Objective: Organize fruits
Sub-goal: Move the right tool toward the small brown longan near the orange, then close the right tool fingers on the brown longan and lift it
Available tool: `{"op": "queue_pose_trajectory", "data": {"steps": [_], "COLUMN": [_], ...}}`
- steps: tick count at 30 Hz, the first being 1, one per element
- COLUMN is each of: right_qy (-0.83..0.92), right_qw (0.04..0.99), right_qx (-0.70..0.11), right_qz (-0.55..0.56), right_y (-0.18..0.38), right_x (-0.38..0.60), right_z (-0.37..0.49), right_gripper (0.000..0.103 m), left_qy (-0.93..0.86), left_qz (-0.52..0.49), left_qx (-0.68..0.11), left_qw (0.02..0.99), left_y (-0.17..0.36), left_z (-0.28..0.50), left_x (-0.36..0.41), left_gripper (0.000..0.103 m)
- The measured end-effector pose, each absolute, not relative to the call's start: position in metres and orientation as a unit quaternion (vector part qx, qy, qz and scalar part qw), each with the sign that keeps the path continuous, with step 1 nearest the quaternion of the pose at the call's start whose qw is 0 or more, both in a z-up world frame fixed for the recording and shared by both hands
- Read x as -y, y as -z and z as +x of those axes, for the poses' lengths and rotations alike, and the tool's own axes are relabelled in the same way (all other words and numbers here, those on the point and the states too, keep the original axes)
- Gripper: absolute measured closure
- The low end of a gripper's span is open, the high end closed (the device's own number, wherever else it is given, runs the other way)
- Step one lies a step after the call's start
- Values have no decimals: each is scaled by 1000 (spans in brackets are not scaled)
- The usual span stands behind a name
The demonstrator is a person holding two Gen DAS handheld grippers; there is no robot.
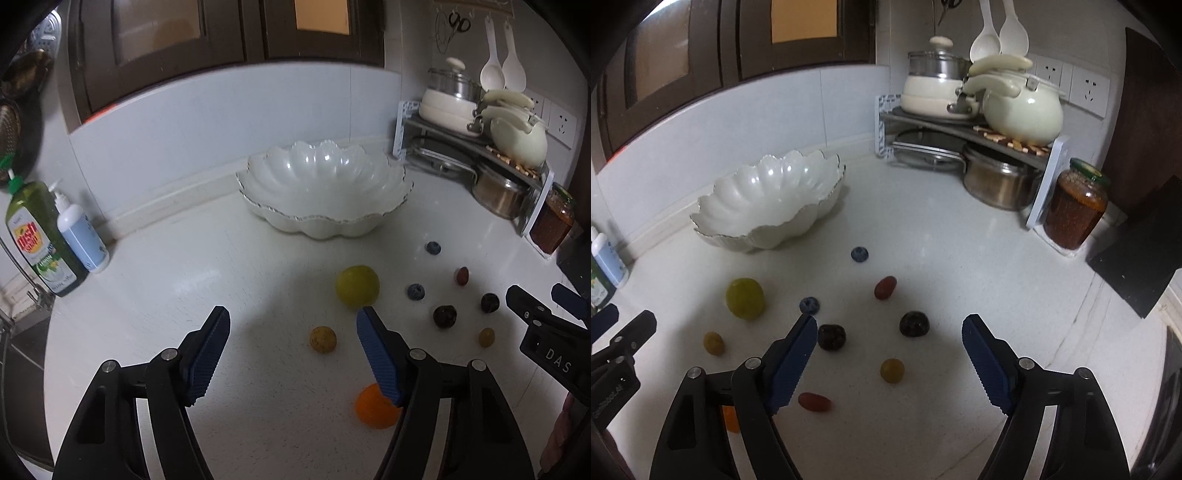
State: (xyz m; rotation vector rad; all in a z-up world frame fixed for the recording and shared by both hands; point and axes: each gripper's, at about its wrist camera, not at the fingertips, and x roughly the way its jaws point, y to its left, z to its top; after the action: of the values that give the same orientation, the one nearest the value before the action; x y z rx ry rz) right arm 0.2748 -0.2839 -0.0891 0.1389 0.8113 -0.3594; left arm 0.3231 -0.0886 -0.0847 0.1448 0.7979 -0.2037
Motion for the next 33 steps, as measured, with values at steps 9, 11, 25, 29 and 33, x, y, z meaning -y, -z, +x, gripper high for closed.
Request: {"op": "queue_pose_trajectory", "data": {"steps": [9,11,25,29,33], "right_qy": [181,186,193,191,190], "right_qw": [876,872,847,841,838], "right_qx": [-438,-445,-486,-494,-499], "right_qz": [88,87,100,108,112], "right_y": [118,123,151,157,161], "right_x": [292,294,303,305,307], "right_z": [288,289,297,297,297], "right_gripper": [28,28,34,38,39], "left_qy": [113,116,132,134,132], "left_qz": [74,75,78,81,84], "left_qx": [-431,-438,-482,-488,-491], "left_qw": [892,888,862,859,857], "left_y": [114,119,151,155,158], "left_z": [343,347,365,365,367], "left_x": [98,100,108,110,110], "left_gripper": [35,36,45,46,50]}}
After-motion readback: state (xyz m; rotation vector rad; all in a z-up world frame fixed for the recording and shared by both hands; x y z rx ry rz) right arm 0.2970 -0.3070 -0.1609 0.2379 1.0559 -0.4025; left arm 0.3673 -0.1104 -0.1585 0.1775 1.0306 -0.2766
